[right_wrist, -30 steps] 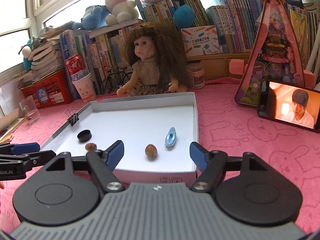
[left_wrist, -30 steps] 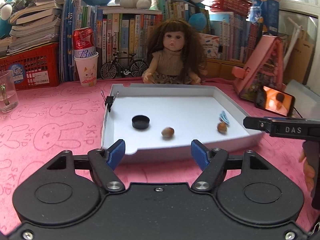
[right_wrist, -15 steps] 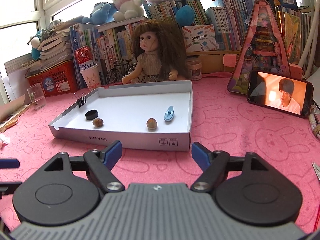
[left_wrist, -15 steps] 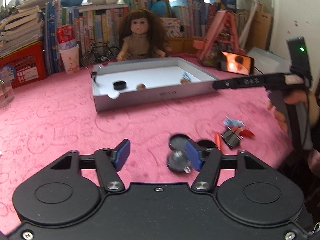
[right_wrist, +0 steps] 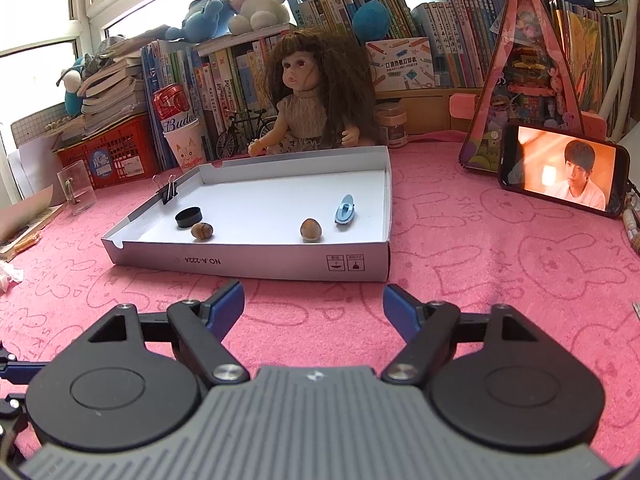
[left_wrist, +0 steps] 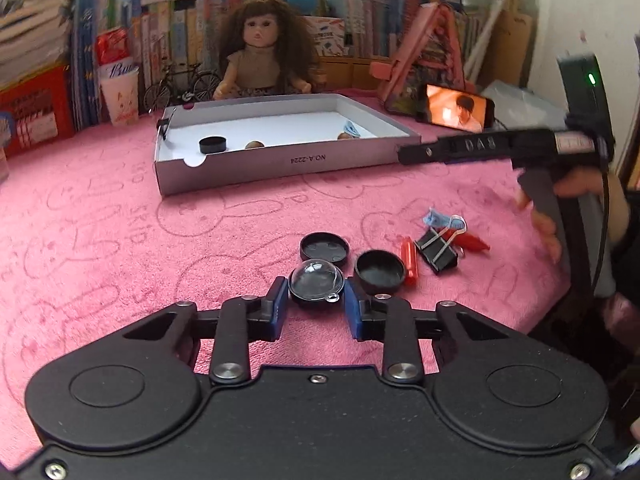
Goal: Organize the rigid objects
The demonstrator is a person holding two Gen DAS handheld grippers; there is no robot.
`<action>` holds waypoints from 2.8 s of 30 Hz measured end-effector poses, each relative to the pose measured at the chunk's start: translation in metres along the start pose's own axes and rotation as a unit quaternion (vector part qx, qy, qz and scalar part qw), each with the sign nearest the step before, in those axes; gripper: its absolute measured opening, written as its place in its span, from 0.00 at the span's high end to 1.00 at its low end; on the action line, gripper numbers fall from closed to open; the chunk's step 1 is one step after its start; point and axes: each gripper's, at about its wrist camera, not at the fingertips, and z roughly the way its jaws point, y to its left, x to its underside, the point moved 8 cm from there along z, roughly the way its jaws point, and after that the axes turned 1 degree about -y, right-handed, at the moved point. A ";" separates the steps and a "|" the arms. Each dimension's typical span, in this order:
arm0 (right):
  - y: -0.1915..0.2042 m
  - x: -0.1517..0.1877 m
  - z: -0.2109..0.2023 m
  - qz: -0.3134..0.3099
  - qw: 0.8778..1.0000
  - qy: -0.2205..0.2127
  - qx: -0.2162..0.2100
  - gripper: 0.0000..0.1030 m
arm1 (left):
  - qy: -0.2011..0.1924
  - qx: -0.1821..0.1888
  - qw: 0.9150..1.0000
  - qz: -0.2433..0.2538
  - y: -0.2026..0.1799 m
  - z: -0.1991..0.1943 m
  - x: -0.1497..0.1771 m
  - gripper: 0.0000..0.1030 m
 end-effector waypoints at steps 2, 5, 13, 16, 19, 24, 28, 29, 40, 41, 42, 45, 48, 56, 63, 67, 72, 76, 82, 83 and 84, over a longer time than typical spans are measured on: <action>0.001 0.000 0.000 0.002 1.000 0.001 -0.002 0.17 | -0.001 0.013 0.999 -0.042 0.010 0.001 -0.003 0.73; 0.002 0.000 0.001 0.001 1.000 0.002 -0.003 0.17 | 0.003 0.045 0.990 -0.134 0.033 0.006 -0.007 0.73; 0.007 0.004 0.004 -0.004 1.000 0.006 -0.004 0.17 | -0.029 -0.035 0.979 -0.198 0.100 0.006 -0.017 0.64; 0.008 0.004 0.006 -0.005 1.000 0.009 -0.005 0.17 | -0.047 -0.062 0.975 -0.206 0.115 0.001 -0.022 0.63; 0.009 0.004 0.008 -0.005 1.000 0.010 -0.006 0.17 | -0.051 -0.106 0.972 -0.204 0.131 0.001 -0.023 0.64; 0.012 0.004 0.008 -0.007 1.000 0.010 -0.006 0.17 | -0.060 -0.129 0.970 -0.197 0.142 -0.005 -0.024 0.64; 0.013 0.005 0.010 -0.005 1.000 0.012 -0.006 0.17 | -0.069 -0.145 0.974 -0.161 0.136 -0.011 -0.025 0.63; 0.013 0.006 0.010 -0.005 1.000 0.012 -0.007 0.17 | -0.070 -0.145 0.975 -0.155 0.133 -0.012 -0.025 0.63; 0.063 0.008 -0.001 -0.074 0.993 0.004 -0.094 0.17 | -0.062 -0.136 0.988 -0.042 0.090 -0.011 -0.018 0.61; 0.071 0.010 -0.002 -0.085 0.991 0.005 -0.103 0.17 | -0.057 -0.137 0.989 -0.028 0.086 -0.009 -0.017 0.61; 0.078 0.011 -0.002 -0.093 0.989 0.006 -0.111 0.17 | -0.052 -0.137 0.989 -0.018 0.084 -0.006 -0.015 0.61; 0.094 0.017 -0.001 -0.113 0.985 0.014 -0.129 0.17 | -0.041 -0.139 0.989 -0.015 0.082 0.002 -0.013 0.61; 0.105 0.024 0.001 -0.126 0.982 0.022 -0.139 0.17 | -0.042 -0.137 0.989 -0.033 0.087 0.008 -0.014 0.61; 0.139 0.032 0.006 -0.152 0.975 0.032 -0.157 0.17 | -0.060 -0.152 0.985 -0.050 0.099 0.006 -0.018 0.70; 0.182 0.039 0.017 -0.186 0.963 0.042 -0.190 0.17 | -0.079 -0.173 0.979 -0.070 0.116 -0.009 -0.022 0.70; 0.201 0.045 0.025 -0.201 0.957 0.055 -0.202 0.21 | -0.081 -0.177 0.977 -0.084 0.125 -0.014 -0.021 0.70; 0.211 0.049 0.022 -0.225 0.952 0.049 -0.202 0.60 | -0.083 -0.175 0.977 -0.091 0.129 -0.015 -0.020 0.70; 0.207 0.045 0.020 -0.217 0.957 0.042 -0.187 0.64 | -0.082 -0.171 0.978 -0.091 0.127 -0.012 -0.021 0.70; 0.181 0.030 0.021 -0.181 0.972 0.031 -0.148 0.65 | -0.082 -0.161 0.980 -0.088 0.117 -0.007 -0.026 0.70; 0.175 0.028 0.021 -0.175 0.974 0.029 -0.140 0.64 | -0.082 -0.159 0.980 -0.089 0.115 -0.006 -0.027 0.70; 0.169 0.025 0.021 -0.170 0.976 0.027 -0.131 0.64 | -0.082 -0.158 0.980 -0.089 0.114 -0.005 -0.029 0.70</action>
